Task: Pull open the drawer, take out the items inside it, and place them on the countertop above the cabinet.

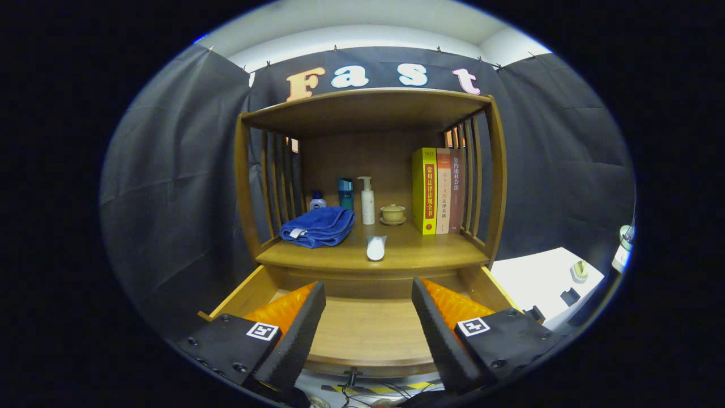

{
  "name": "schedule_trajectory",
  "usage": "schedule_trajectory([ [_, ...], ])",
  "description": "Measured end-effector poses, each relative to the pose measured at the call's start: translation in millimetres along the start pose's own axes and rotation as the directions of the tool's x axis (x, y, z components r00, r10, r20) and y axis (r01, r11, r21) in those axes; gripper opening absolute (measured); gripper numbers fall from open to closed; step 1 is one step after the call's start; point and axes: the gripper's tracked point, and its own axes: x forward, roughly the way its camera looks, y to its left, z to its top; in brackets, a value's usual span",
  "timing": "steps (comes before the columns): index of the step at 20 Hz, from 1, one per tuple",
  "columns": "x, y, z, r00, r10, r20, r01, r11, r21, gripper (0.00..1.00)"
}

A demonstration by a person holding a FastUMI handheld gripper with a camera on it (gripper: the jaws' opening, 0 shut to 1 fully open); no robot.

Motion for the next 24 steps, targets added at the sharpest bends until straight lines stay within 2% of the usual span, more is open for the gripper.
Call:
schedule_trajectory([
  [3,-13,5,-24,1.000,0.003,0.010,-0.003,1.000,-0.014,0.99],
  [5,-22,14,-45,0.999,0.032,-0.001,-0.032,0.999,-0.008,0.98],
  [12,-32,5,-112,0.994,-0.002,-0.108,0.003,1.000,0.006,0.98],
  [24,-10,-12,-140,0.987,-0.103,-0.119,0.105,0.995,0.004,0.98],
])
